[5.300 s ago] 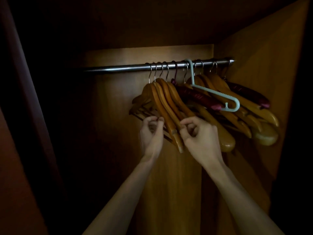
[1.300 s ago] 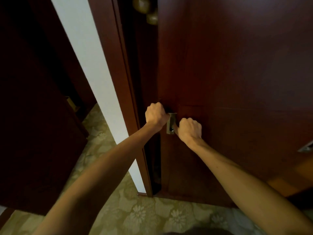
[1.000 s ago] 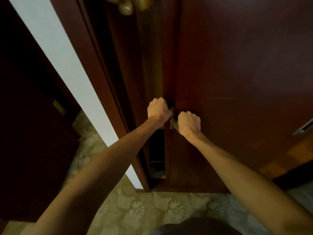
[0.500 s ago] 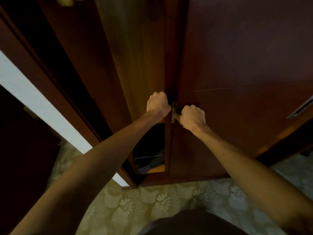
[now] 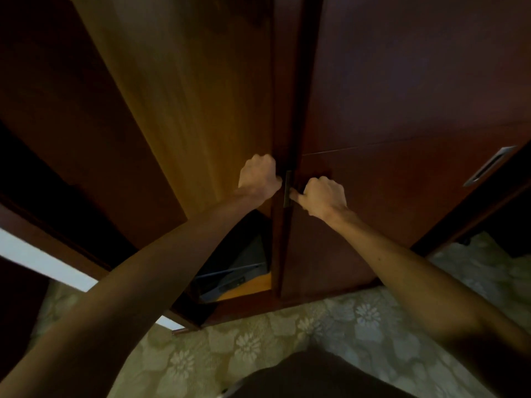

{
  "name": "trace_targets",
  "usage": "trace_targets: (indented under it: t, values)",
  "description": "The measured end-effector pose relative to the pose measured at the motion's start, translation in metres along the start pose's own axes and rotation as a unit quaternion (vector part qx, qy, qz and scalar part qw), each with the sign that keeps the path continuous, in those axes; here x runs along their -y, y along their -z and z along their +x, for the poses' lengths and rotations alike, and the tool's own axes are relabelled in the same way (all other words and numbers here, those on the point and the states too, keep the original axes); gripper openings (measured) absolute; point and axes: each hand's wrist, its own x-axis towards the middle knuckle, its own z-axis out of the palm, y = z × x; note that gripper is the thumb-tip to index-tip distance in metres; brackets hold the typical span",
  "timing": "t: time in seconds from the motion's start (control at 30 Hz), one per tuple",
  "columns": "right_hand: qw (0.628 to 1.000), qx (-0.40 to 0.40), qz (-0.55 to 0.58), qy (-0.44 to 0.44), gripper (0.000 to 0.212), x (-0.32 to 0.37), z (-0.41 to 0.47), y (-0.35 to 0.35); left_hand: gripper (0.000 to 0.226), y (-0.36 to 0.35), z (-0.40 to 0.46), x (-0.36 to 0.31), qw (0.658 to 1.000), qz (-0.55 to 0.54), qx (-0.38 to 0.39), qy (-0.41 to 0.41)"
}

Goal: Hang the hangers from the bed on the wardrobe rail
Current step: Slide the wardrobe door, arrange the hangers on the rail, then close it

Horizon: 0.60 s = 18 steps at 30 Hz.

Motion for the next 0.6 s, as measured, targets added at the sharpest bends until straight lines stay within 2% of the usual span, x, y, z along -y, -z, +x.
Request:
trace_targets:
  t: [0.17,0.4,0.53,0.6]
  values:
    - [1.0,0.005,-0.006,-0.01,0.068,-0.04,0.003,0.008,0.018,-0.014,0.016,-0.033,1.0,0.007,0.014,-0.016]
    - [0.999,0.029,0.007,-0.022,0.065,-0.081,0.005,0.024,0.022,-0.026,0.029,-0.073,0.999,0.01,0.017,-0.032]
    - [0.999,0.04,0.015,-0.03,0.066,-0.084,0.004,0.027,0.021,-0.034,0.032,-0.092,0.999,-0.003,0.014,-0.045]
    - [0.999,0.039,0.015,-0.025,0.058,-0.081,0.004,0.027,0.021,-0.038,0.033,-0.1,0.998,-0.007,0.025,-0.051]
